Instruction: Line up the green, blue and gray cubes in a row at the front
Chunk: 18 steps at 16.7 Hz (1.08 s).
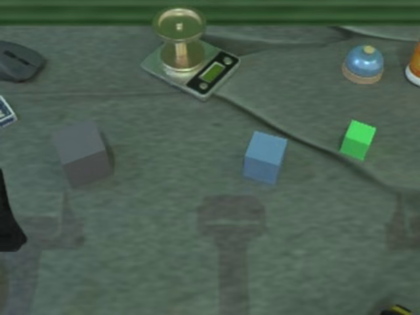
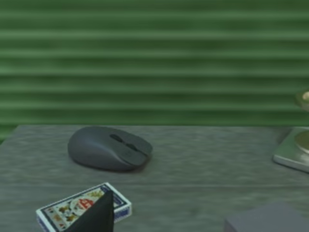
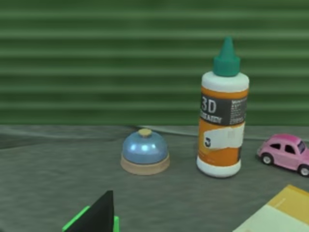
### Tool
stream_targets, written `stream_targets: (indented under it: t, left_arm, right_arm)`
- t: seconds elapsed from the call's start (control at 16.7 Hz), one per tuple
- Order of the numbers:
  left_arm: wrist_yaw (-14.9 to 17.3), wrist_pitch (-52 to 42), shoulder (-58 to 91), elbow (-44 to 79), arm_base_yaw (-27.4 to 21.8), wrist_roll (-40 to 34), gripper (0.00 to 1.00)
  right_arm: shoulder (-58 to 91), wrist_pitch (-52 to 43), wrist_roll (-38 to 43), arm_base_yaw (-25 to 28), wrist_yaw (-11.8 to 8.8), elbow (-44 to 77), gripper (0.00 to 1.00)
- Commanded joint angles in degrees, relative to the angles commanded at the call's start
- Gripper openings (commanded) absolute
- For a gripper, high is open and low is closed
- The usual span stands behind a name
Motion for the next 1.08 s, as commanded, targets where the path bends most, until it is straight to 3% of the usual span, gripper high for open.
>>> stream_targets:
  t: [0.24,0.48,1.08]
  left_arm:
    - [0.0,0.0,0.0,0.0,0.0,0.0,1.0]
    - [0.0,0.0,0.0,0.0,0.0,0.0,1.0]
    - [0.0,0.0,0.0,0.0,0.0,0.0,1.0]
  right_arm:
    - [1.73,-1.23,-0.86,0.3,-0.1,1.72,1.0]
    - [12.41,-8.26,-5.76,1.53,-0.19,12.3,1.0]
    - [73.74,-41.09,-27.55,6.28,0.15,64.55,1.0]
